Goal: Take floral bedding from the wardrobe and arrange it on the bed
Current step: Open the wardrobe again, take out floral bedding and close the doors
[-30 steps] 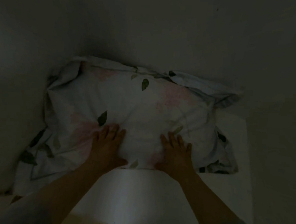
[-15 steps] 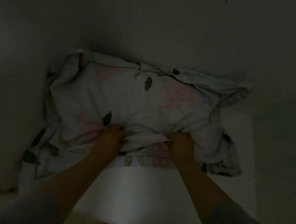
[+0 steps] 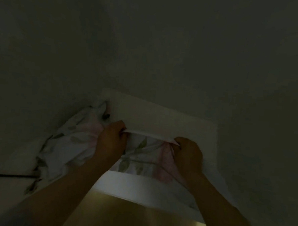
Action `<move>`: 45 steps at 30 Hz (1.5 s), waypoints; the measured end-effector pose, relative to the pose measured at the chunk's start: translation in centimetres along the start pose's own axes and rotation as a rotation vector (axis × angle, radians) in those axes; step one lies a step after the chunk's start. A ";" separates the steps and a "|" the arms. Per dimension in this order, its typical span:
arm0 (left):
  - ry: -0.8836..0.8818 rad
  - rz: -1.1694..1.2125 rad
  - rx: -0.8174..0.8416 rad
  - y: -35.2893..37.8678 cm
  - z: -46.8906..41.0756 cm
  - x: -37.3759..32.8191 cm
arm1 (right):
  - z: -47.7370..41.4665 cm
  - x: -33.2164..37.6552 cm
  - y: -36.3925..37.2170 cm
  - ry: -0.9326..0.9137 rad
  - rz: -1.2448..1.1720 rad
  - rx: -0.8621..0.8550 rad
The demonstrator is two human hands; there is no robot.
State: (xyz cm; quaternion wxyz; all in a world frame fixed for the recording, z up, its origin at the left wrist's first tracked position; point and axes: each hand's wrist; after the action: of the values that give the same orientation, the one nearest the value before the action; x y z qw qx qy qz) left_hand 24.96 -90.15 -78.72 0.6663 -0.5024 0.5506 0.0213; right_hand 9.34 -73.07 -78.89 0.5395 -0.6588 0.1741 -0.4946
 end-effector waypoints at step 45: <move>0.291 -0.078 -0.659 -50.4 28.2 -55.8 | 34.8 31.6 -61.7 -0.539 -0.760 -0.254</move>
State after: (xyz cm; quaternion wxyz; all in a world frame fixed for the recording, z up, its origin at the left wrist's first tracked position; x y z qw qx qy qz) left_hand 52.43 -66.21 -7.17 0.3836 -0.7087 0.5836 0.1003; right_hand 33.98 -56.43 -7.26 0.2617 -0.8411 -0.1657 -0.4433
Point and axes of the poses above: each hand's wrist, its own z-axis away from the middle knuckle, its own y-axis out of the palm, x = y × z, and after that the axes turned 9 degrees about y, right-handed
